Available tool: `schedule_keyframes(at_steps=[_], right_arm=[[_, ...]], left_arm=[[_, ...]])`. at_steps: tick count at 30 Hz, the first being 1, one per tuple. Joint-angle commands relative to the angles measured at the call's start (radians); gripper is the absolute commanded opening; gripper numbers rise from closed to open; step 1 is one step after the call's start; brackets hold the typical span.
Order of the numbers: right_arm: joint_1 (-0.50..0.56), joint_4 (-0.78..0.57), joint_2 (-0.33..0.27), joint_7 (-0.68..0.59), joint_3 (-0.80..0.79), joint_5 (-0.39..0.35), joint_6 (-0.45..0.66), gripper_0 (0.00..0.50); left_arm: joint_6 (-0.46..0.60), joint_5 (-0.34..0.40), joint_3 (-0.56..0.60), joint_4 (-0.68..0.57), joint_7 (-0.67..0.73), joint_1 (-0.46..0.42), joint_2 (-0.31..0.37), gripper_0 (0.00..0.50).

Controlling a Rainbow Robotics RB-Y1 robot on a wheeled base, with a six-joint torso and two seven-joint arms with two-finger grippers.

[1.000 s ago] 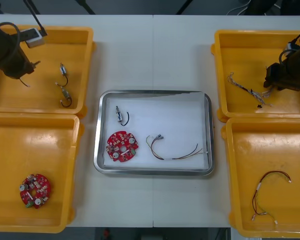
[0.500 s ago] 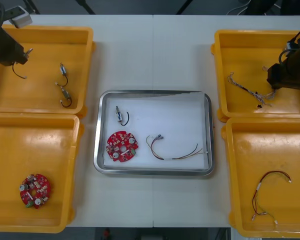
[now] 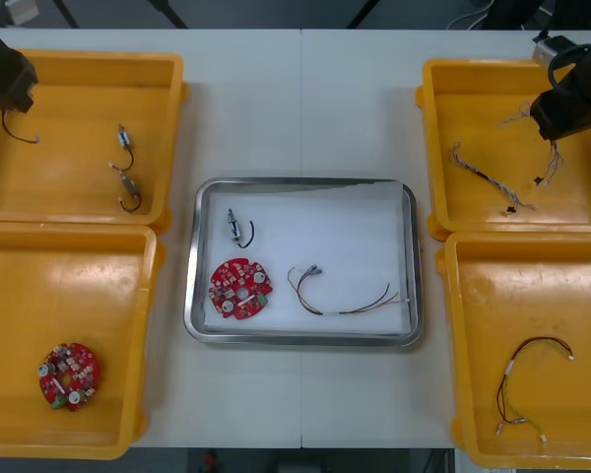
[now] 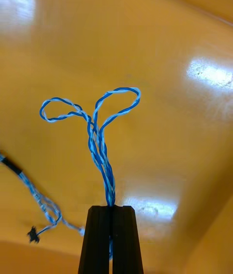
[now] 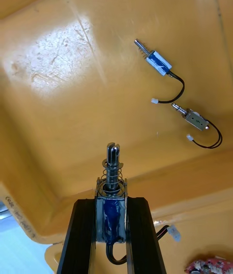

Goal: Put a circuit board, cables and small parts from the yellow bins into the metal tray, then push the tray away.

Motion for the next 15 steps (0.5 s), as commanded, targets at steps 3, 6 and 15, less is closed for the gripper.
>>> schedule_keyframes(at_steps=[3, 6, 15], right_arm=[[-0.02, -0.146, -0.077, 0.087, -0.122, 0.005, 0.14, 0.0], [-0.014, -0.209, -0.077, 0.096, -0.154, 0.005, 0.192, 0.0], [0.067, -0.441, -0.074, 0.079, -0.234, 0.004, 0.303, 0.0]], left_arm=[[0.087, -0.077, 0.203, -0.243, 0.337, 0.172, 0.05, 0.0], [0.13, -0.076, 0.261, -0.341, 0.447, 0.236, 0.05, 0.0], [0.255, -0.073, 0.324, -0.461, 0.648, 0.311, -0.012, 0.0]])
